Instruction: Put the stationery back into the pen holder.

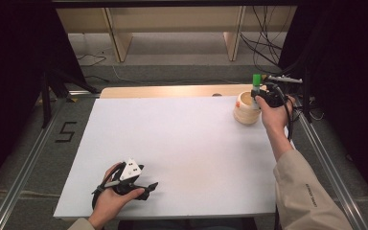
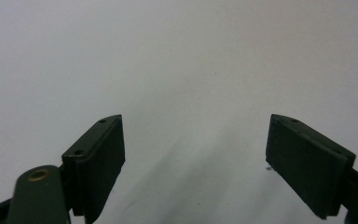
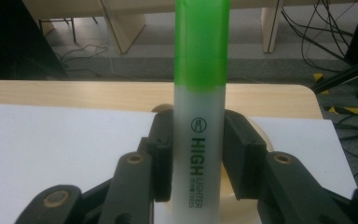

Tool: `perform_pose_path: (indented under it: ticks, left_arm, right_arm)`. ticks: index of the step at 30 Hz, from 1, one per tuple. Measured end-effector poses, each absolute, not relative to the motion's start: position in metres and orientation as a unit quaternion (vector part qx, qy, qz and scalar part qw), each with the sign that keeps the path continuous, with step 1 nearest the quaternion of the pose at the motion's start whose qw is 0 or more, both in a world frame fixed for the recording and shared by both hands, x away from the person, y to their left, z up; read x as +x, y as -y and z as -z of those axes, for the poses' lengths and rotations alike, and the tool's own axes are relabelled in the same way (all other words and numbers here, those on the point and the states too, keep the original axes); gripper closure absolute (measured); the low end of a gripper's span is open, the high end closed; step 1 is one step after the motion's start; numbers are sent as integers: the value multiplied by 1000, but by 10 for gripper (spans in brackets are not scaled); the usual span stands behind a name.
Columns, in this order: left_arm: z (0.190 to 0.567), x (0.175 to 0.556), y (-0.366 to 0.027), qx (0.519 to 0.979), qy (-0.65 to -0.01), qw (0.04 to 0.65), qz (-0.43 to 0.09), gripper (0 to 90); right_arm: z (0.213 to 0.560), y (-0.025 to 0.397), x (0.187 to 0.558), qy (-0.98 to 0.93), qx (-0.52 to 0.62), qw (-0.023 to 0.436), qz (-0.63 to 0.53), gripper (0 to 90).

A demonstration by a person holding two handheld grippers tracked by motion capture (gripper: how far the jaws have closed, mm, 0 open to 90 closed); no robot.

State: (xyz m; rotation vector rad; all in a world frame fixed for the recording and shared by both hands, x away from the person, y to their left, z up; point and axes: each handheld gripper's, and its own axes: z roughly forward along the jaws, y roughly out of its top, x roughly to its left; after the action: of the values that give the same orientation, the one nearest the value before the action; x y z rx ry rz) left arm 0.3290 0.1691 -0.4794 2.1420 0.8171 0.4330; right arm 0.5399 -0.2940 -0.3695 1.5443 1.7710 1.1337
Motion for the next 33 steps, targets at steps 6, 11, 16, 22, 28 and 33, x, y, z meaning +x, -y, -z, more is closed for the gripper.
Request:
perform_pose_path:
  ticks: [6, 11, 16, 22, 28, 33]
  left_arm:
    - [479, 329, -169, 844, -322, 394, -171, 195]
    - [479, 329, -169, 844, -322, 394, -170, 196]
    - [479, 329, -169, 844, -322, 394, -170, 195]
    - [480, 329, -169, 844, -322, 394, -170, 195]
    - [479, 329, -169, 844, -322, 394, -170, 195]
    - [480, 329, -169, 843, -323, 395, -170, 195]
  right_arm:
    - [368, 294, 547, -652, 572, 264, -422, 663]
    - [368, 295, 552, -651, 573, 265, -422, 663]
    - [368, 296, 556, -650, 572, 268, -421, 663]
    - [371, 297, 559, -649, 574, 269, -421, 663]
    - [373, 297, 562, -648, 574, 272, -421, 663]
    - [375, 296, 563, -646, 572, 275, -423, 663]
